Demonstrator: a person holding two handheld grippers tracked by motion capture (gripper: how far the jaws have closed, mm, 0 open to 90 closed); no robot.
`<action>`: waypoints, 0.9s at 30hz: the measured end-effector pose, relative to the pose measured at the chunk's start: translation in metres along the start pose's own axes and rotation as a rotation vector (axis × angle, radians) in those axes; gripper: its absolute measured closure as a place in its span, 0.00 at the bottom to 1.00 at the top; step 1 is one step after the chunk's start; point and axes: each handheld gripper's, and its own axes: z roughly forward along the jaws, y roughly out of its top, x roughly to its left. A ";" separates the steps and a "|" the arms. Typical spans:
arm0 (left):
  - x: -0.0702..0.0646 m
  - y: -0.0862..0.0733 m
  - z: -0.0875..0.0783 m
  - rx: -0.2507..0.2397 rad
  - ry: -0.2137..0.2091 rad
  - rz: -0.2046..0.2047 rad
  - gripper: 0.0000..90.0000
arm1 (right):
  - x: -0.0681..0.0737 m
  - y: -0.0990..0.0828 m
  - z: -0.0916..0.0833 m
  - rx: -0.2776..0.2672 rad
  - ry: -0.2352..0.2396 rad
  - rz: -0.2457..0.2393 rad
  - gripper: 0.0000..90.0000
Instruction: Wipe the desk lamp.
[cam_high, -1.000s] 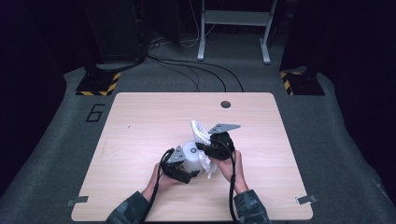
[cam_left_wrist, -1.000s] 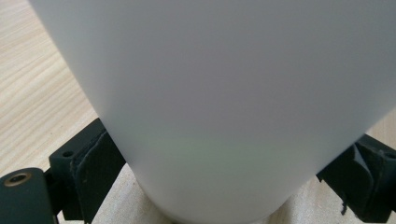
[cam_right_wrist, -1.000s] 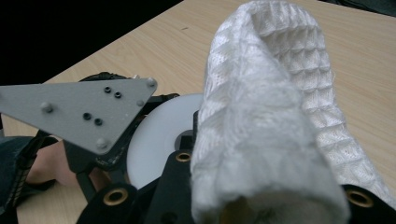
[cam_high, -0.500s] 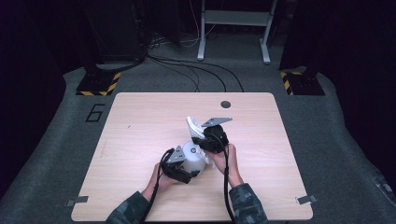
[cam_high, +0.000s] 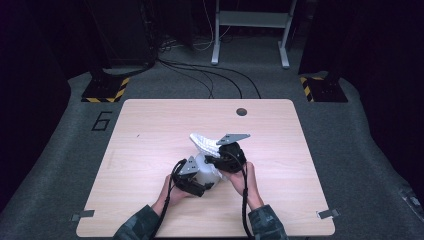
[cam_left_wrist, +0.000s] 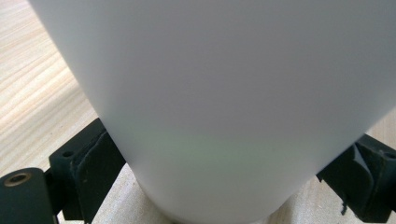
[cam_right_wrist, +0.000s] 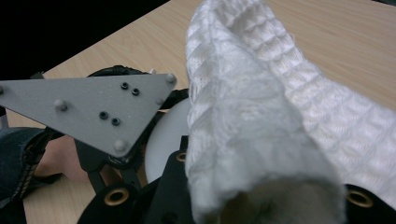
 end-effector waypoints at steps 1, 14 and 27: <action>-0.001 0.000 0.000 -0.001 -0.004 -0.009 0.09 | -0.002 0.000 -0.002 -0.003 -0.010 0.011 0.95; -0.001 0.000 0.000 -0.006 -0.001 -0.011 0.09 | -0.004 0.022 0.024 0.012 -0.008 0.009 0.95; 0.000 0.000 0.000 0.002 -0.001 0.001 0.09 | 0.001 -0.001 -0.002 0.004 0.005 0.021 0.95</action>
